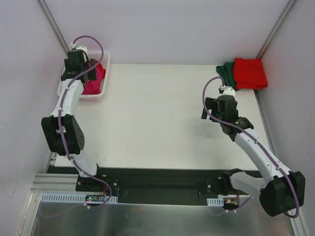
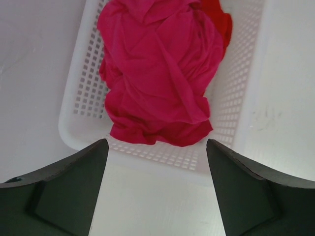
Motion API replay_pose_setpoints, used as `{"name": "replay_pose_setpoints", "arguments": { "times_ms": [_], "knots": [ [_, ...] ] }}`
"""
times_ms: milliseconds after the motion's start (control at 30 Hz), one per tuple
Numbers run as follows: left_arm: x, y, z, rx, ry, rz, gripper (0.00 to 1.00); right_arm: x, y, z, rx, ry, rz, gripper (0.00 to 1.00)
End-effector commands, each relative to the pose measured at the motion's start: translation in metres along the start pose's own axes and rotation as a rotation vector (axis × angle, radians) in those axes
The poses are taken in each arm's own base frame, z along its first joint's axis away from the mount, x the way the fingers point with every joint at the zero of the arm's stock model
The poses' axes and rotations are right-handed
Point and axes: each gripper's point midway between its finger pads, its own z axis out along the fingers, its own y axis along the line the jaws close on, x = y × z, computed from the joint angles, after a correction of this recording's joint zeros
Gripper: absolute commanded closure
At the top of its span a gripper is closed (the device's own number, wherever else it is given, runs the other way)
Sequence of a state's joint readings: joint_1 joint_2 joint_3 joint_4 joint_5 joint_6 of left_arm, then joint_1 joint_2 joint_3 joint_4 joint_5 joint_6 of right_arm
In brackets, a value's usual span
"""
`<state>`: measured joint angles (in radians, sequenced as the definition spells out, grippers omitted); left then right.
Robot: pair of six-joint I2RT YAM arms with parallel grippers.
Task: Fold and stack the t-shirts
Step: Grab crumpled tshirt from bin with the left arm
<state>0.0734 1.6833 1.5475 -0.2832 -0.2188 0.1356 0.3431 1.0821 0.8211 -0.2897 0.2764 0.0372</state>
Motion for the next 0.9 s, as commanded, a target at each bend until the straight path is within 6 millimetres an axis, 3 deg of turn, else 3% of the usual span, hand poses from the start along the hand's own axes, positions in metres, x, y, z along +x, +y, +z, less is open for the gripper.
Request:
{"name": "replay_pose_setpoints", "arguments": {
  "times_ms": [0, 233, 500, 867],
  "knots": [
    [0.006, 0.016, 0.016, -0.006, 0.048, -0.037, 0.19, -0.018, -0.001, -0.018, 0.003, -0.041, 0.009, 0.04],
    [0.033, -0.003, 0.045, 0.067, 0.124, -0.058, 0.22, -0.015, -0.001, -0.019, 0.003, -0.030, 0.029, 0.04],
    [0.044, -0.018, 0.064, 0.106, 0.161, -0.120, 0.24, -0.010, -0.002, -0.019, 0.003, -0.015, 0.031, 0.04],
    [0.041, -0.022, 0.100, 0.081, 0.153, -0.167, 0.39, -0.008, -0.005, -0.023, 0.011, -0.006, 0.023, 0.04]
  ]
}}
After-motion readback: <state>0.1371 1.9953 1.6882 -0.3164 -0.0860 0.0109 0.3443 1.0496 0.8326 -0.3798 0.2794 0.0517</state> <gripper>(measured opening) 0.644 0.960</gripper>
